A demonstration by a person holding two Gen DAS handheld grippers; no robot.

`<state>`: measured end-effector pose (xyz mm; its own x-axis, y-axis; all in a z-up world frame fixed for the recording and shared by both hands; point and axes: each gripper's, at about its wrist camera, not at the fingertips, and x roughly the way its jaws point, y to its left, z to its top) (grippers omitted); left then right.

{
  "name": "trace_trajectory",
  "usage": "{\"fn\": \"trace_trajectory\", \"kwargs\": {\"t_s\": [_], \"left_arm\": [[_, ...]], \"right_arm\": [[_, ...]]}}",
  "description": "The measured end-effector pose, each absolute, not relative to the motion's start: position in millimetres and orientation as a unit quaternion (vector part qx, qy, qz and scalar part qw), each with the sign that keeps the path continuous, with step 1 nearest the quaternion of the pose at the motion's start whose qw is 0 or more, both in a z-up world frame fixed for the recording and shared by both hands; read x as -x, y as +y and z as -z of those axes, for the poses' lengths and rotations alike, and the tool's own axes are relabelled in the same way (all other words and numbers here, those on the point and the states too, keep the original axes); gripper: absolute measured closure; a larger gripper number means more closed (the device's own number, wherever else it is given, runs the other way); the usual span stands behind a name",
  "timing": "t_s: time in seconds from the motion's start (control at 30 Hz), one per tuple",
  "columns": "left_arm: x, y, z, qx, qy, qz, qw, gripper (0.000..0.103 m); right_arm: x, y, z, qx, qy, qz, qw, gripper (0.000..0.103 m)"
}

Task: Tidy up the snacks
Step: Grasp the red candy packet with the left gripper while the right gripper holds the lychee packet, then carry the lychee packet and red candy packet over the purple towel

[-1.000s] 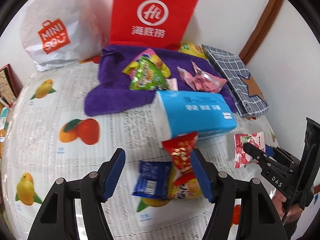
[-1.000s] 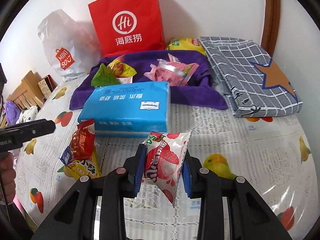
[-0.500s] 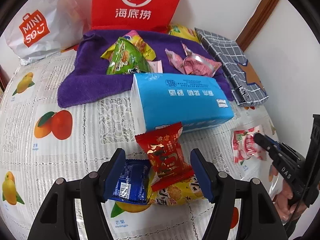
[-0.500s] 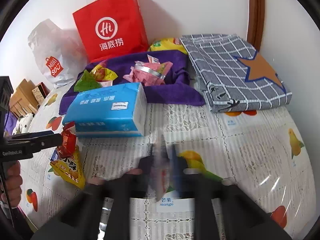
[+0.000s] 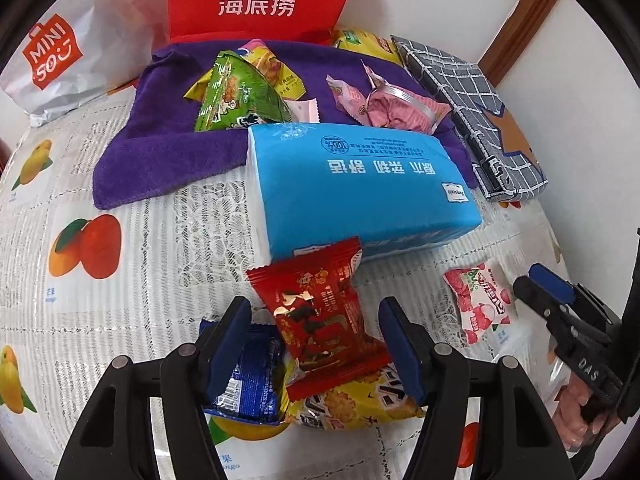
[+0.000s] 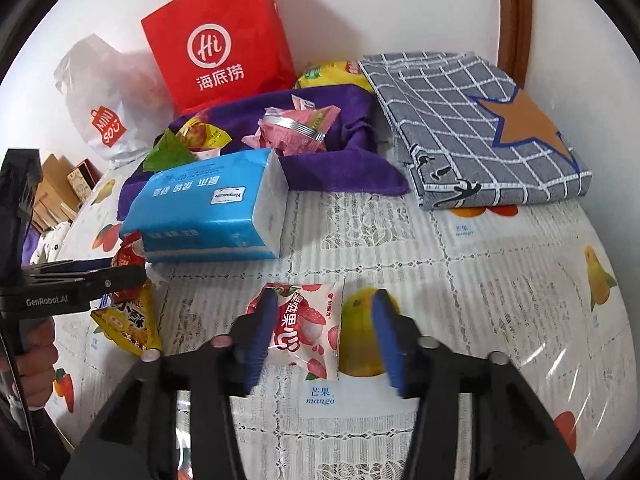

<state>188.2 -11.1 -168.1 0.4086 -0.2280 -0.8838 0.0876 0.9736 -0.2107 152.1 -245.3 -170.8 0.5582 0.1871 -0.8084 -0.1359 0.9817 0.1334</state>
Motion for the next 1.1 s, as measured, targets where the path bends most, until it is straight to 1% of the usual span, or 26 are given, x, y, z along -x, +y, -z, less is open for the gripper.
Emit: {"fn": "trace_trajectory", "kwargs": {"t_s": [0.07,0.1,0.13,0.2,0.27,0.5,0.63,0.73,0.87,0.93,0.97,1.07,1.1], "left_arm": [[-189,-11,170,0.068,0.538,0.097,0.834,0.052],[-190,-11,170,0.070,0.540,0.099,0.833,0.054],[-191,-11,171,0.073,0.540,0.101,0.832,0.058],[-191,-11,171,0.077,0.539,0.105,0.832,0.063],[-190,-10,170,0.076,0.536,0.108,0.834,0.066],[-189,-8,167,0.079,0.530,0.114,0.837,0.067],[-189,-7,165,0.082,0.528,0.116,0.837,0.067],[-189,-5,163,0.083,0.526,0.116,0.838,0.067],[-187,-2,158,0.084,0.518,0.115,0.843,0.067],[-186,0,156,0.085,0.514,0.115,0.846,0.067],[-185,1,155,0.085,0.513,0.114,0.847,0.067],[-183,3,153,0.087,0.510,0.113,0.848,0.067],[-183,4,152,0.087,0.509,0.112,0.849,0.067]], "right_arm": [[-152,-242,172,-0.025,0.464,-0.096,0.880,0.044],[-153,-241,174,-0.025,0.466,-0.097,0.879,0.043],[-154,-239,176,-0.025,0.472,-0.099,0.876,0.042],[-157,-236,181,-0.024,0.482,-0.101,0.870,0.034],[-159,-235,187,-0.029,0.491,-0.103,0.865,0.028],[-166,-226,201,-0.036,0.508,-0.114,0.853,0.027],[-167,-215,210,-0.021,0.517,-0.118,0.848,0.027],[-167,-208,213,0.003,0.506,-0.103,0.856,0.026],[-165,-198,216,0.038,0.502,-0.087,0.860,0.027],[-163,-195,216,0.053,0.496,-0.084,0.863,0.030],[-163,-196,216,0.050,0.495,-0.087,0.863,0.033],[-160,-198,214,0.051,0.491,-0.092,0.865,0.046],[-160,-198,214,0.050,0.492,-0.093,0.864,0.047]]}}
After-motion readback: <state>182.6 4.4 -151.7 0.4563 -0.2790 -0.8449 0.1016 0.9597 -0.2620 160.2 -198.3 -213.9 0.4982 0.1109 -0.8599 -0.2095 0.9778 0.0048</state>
